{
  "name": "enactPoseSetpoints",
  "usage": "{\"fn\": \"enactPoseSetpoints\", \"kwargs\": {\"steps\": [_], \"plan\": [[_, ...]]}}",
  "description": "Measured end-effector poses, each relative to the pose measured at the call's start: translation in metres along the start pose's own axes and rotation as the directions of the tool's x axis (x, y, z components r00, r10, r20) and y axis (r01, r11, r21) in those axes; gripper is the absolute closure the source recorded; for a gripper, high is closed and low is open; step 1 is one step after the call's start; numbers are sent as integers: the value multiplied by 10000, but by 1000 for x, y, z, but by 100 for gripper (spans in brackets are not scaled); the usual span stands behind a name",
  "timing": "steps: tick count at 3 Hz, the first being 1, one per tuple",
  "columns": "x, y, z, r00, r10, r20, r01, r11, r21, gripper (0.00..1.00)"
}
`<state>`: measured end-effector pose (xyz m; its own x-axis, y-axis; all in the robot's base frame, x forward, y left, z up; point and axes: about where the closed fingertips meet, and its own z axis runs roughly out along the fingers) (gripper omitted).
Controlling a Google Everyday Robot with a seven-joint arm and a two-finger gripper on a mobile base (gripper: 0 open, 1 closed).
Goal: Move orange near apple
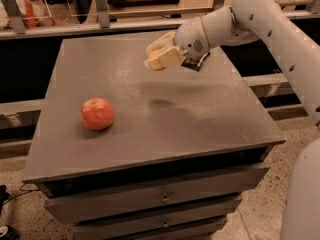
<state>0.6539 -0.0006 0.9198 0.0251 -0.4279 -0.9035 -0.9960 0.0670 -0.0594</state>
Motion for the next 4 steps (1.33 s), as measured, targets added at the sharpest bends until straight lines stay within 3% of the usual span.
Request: {"fn": "enactPoseSetpoints", "kwargs": {"steps": [1,2,3,4], "plan": [[-29,35,7,9974,366,619,-341,9986,-398,100],[-36,74,29,9971,507,563,-459,9955,-832,100],[-31,102,50,9985,462,296,-432,9944,-964,100],[-13,110,72,9989,438,-140,-447,9961,-761,100]]}}
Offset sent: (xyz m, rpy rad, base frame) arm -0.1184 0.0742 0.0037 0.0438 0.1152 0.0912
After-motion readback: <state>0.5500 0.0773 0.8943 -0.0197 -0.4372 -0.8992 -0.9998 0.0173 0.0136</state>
